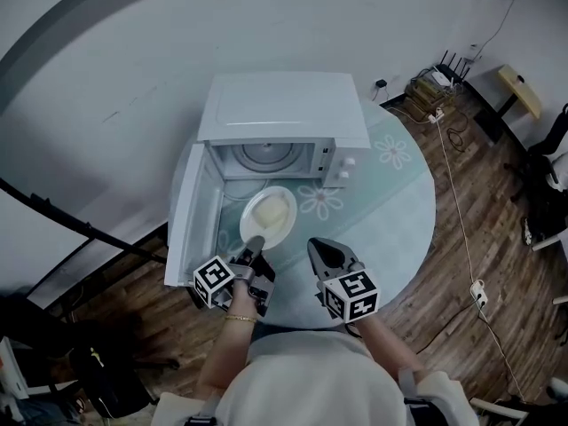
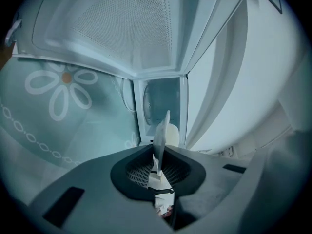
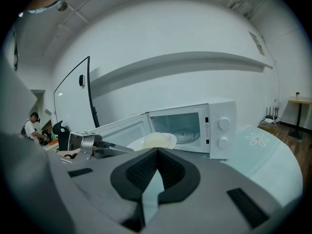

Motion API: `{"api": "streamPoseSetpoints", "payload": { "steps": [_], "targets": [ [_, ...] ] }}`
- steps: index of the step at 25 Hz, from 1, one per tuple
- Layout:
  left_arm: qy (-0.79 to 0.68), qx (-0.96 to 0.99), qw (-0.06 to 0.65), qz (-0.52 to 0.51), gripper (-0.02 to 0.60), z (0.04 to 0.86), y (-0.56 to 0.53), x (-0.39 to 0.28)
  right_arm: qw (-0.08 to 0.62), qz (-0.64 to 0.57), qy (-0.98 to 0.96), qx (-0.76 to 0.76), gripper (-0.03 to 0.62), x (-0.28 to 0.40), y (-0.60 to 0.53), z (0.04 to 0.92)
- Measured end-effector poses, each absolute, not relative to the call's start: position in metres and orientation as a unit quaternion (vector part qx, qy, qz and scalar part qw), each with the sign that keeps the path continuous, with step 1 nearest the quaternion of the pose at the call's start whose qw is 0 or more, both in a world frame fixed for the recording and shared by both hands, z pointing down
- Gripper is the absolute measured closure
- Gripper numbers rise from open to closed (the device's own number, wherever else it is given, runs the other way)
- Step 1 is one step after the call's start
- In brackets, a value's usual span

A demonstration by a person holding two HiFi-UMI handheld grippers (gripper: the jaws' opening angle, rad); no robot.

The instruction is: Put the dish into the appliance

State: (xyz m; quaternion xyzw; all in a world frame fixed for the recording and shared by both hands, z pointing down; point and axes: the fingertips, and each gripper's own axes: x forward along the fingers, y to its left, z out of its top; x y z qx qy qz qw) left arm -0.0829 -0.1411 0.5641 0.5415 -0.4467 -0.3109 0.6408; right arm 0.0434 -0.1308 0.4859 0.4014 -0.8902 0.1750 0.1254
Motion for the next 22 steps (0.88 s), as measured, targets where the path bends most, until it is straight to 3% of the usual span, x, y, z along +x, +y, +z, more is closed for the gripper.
{"api": "streamPoseSetpoints", "payload": {
  "steps": [22],
  "targets": [
    [-0.46, 0.493, 0.64, -0.368, 0.54, 0.601, -0.251, -0.099, 0.128, 0.187, -0.888, 0.4, 0.589, 0.049, -0.171, 0.502]
  ]
}}
